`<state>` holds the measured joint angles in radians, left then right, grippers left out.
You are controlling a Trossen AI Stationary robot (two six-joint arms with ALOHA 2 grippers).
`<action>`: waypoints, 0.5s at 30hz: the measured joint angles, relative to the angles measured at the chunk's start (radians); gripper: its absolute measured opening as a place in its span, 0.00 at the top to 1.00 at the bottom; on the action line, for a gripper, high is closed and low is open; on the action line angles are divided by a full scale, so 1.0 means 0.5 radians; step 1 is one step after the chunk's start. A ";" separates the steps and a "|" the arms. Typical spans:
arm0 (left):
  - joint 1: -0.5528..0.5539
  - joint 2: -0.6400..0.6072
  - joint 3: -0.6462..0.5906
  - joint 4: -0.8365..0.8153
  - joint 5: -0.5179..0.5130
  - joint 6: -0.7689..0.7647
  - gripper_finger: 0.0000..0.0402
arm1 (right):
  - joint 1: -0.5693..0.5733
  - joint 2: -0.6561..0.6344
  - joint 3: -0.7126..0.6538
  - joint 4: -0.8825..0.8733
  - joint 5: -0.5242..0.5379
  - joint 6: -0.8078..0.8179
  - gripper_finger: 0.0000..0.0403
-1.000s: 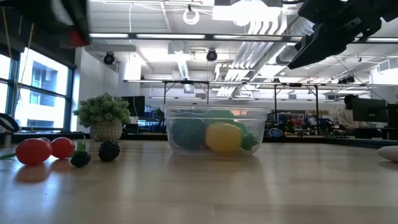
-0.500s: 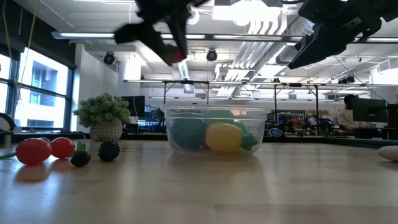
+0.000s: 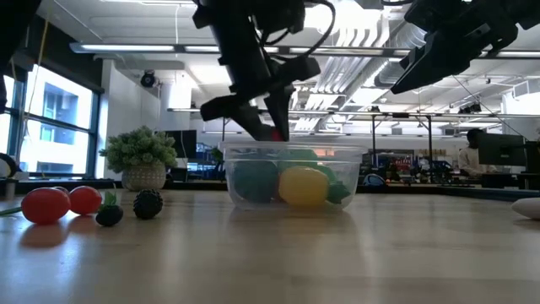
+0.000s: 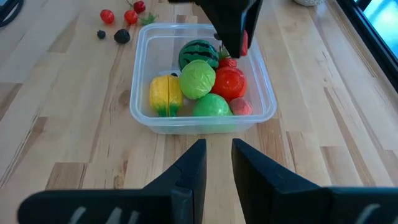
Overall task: Pick and placing Produce into tupperware
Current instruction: Put the red strawberry into the transparent bin
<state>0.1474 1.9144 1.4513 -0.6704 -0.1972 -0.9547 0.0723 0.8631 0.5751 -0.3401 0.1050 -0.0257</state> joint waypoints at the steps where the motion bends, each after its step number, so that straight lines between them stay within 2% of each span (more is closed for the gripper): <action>1: 0.008 0.009 0.000 0.005 0.004 0.011 0.63 | 0.001 0.000 0.000 0.001 0.000 0.000 0.83; 15: 0.006 0.061 -0.005 -0.029 0.072 0.032 0.63 | 0.001 0.000 0.000 0.000 0.000 0.000 0.83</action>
<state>0.1505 1.9448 1.4489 -0.6851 -0.1612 -0.9387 0.0726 0.8631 0.5751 -0.3401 0.1051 -0.0257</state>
